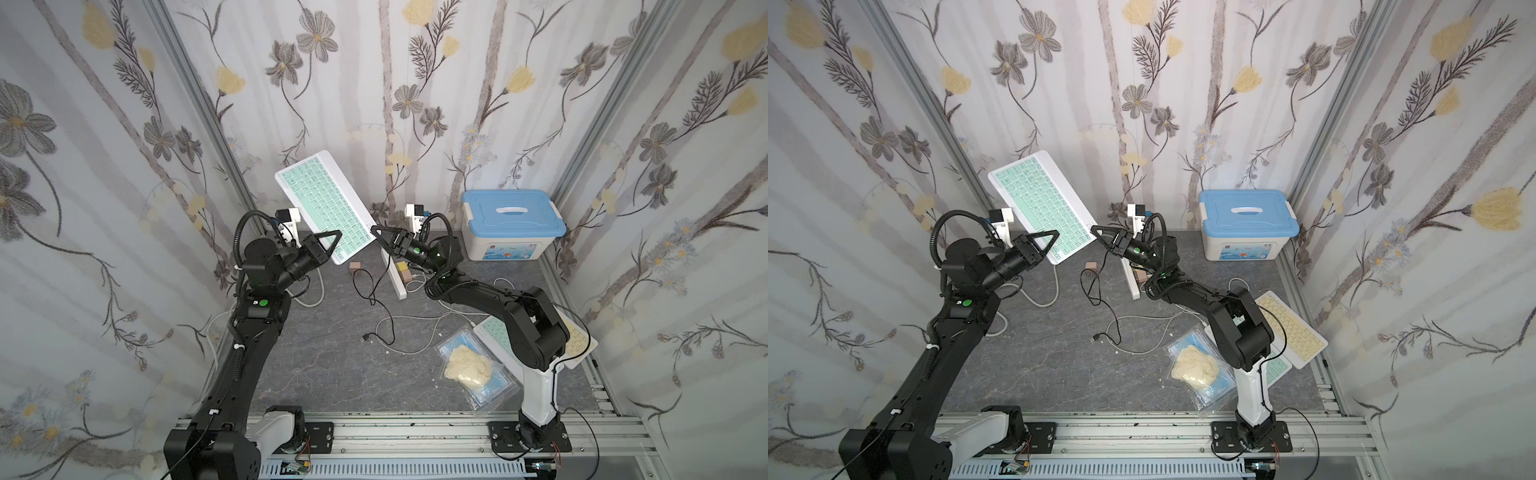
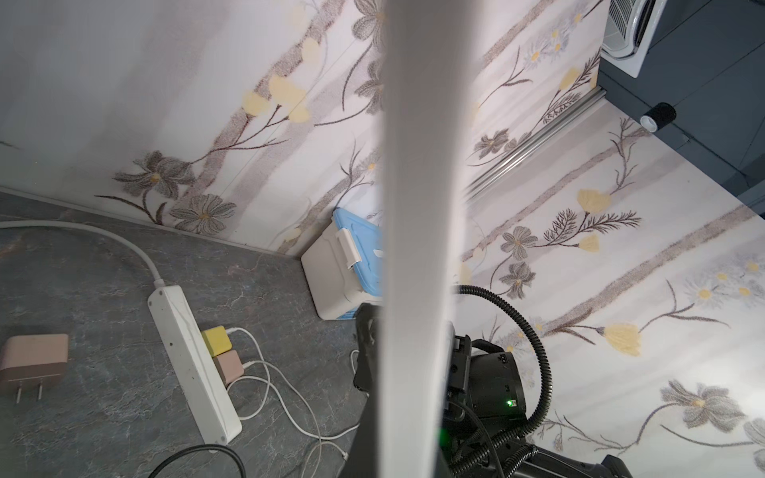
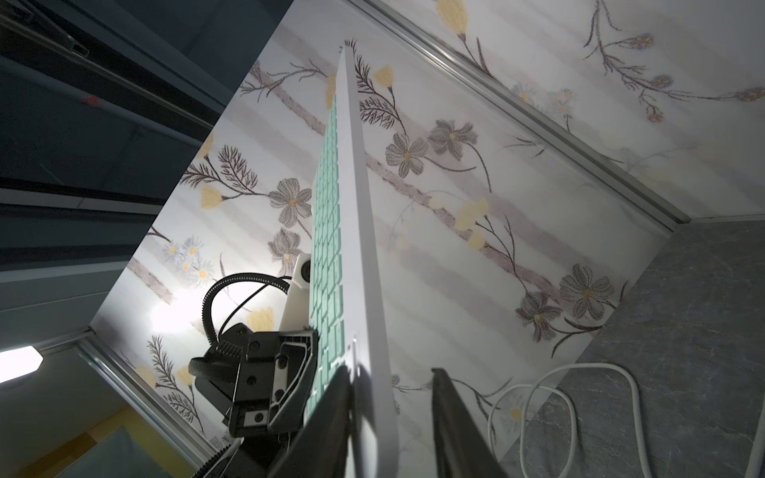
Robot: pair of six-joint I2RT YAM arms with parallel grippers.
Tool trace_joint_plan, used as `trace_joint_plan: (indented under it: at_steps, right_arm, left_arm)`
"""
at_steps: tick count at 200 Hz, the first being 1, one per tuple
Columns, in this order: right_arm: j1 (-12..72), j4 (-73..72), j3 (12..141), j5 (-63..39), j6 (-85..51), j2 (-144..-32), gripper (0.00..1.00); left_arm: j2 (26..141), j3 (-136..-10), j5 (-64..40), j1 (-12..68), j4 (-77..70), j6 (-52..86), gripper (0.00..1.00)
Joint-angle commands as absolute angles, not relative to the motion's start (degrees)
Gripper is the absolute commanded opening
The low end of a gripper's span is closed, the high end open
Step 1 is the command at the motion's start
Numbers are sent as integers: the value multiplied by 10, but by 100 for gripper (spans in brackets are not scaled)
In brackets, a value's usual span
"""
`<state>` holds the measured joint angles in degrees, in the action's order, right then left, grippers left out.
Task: Unplug the wireless keyboard
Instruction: Pick up the keyboard from the center of the board.
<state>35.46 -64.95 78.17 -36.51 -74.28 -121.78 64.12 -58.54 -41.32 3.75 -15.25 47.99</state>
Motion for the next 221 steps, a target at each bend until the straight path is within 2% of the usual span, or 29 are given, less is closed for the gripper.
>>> trace_joint_plan:
  at_steps: [1,13,31,53,91,105,164,186,221]
  right_arm:
    - [354,-618,753,-404,-696,-1194,63]
    - [352,-606,735,-413,-680,-1182,71]
    - [348,-595,710,-424,-662,-1168,78]
    - [344,-531,699,-437,-602,-1148,81]
    - [349,-279,737,-405,-419,-1117,83]
    - [351,-236,740,-393,-375,-1106,83]
    - [335,-242,705,-444,-352,-1046,83]
    - [315,-250,692,-466,-360,-1015,82]
    - [295,-274,698,-511,-384,-992,82]
  left_arm:
    - [644,-606,-416,37,-203,471,0]
    - [647,-612,-415,37,-202,470,0]
    - [652,-625,-417,36,-189,460,0]
    - [654,-646,-416,30,-149,432,0]
    - [657,-686,-427,1,-87,389,0]
    - [658,-702,-440,-18,-71,381,0]
    - [679,-803,-520,-93,53,318,0]
    - [689,-811,-566,-109,46,328,0]
    - [689,-776,-639,-95,-45,386,0]
